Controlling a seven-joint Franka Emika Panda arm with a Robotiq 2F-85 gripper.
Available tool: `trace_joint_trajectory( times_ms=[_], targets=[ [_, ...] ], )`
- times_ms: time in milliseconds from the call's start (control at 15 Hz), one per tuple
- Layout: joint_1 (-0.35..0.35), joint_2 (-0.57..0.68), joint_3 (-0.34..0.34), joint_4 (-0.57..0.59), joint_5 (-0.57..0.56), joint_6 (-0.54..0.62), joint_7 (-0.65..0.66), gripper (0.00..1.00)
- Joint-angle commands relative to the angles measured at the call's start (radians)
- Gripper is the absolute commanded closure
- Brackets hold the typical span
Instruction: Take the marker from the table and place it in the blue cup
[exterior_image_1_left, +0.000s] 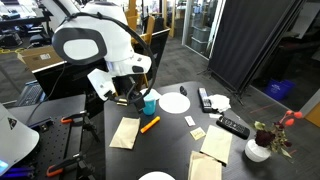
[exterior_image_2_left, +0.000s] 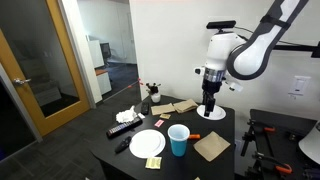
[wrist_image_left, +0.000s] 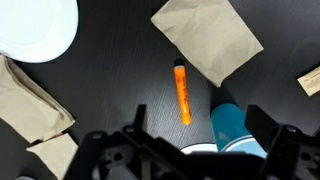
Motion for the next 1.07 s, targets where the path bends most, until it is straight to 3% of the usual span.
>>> trace_joint_trajectory(
  times_ms=[0,333,1000],
  targets=[
    [-0.011,0.110,0.029,0.050,0.010,0.055,-0.037,0.00],
    [-0.032,0.233,0.078,0.121,-0.019,0.061,-0.041,0.00],
    [-0.045,0.426,0.073,0.265,-0.160,0.068,-0.028,0.00]
  ],
)
